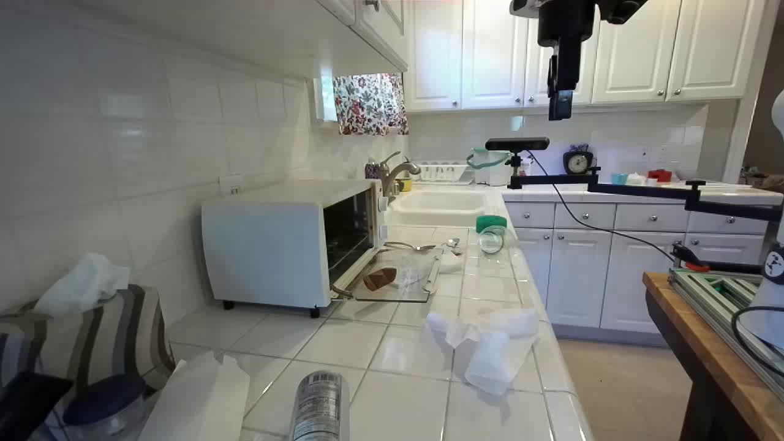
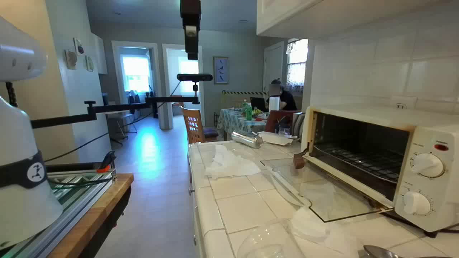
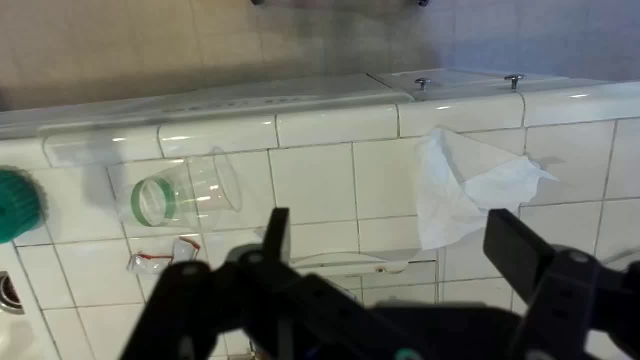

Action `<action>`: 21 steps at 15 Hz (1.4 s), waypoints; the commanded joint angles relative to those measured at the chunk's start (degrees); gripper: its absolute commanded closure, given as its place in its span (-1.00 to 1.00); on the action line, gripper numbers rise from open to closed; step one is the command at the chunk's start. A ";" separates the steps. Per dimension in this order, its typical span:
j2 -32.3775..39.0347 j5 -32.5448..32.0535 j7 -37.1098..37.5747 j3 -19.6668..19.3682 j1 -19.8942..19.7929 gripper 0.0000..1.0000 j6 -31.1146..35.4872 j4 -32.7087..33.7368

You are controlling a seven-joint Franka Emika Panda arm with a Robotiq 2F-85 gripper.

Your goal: Remove the brown object from the oven door then close the oven door.

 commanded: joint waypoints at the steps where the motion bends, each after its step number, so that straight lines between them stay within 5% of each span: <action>1: 0.03 -0.27 0.27 -0.46 0.56 -1.00 -0.14 0.12; 13: -0.16 -0.70 -0.26 -0.96 0.18 -1.00 0.35 -0.41; 18: 0.06 -6.08 -8.44 -8.79 -3.62 -1.00 20.74 -7.04; 20: 2.31 -5.59 -8.58 -10.21 -4.95 -1.00 24.63 -7.80; 21: 1.48 -5.26 -8.12 -9.69 -5.01 -1.00 21.47 -6.85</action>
